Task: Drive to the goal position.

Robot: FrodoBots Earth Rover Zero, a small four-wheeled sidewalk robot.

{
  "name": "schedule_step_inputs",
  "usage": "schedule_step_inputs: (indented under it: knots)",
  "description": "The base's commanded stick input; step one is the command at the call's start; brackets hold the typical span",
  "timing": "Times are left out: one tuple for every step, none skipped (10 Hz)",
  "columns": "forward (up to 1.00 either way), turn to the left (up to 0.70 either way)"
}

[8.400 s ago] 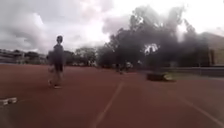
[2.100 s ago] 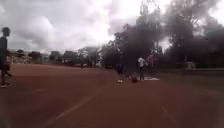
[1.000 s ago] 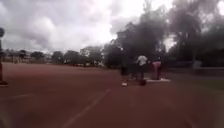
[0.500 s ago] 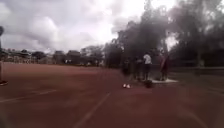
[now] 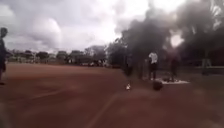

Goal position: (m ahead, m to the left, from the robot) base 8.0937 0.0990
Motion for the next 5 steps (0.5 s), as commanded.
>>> schedule_step_inputs:
  knots:
    - [0.85,0.00]
    - [0.85,0.00]
    - [0.85,0.00]
    - [0.85,0.00]
    - [0.85,0.00]
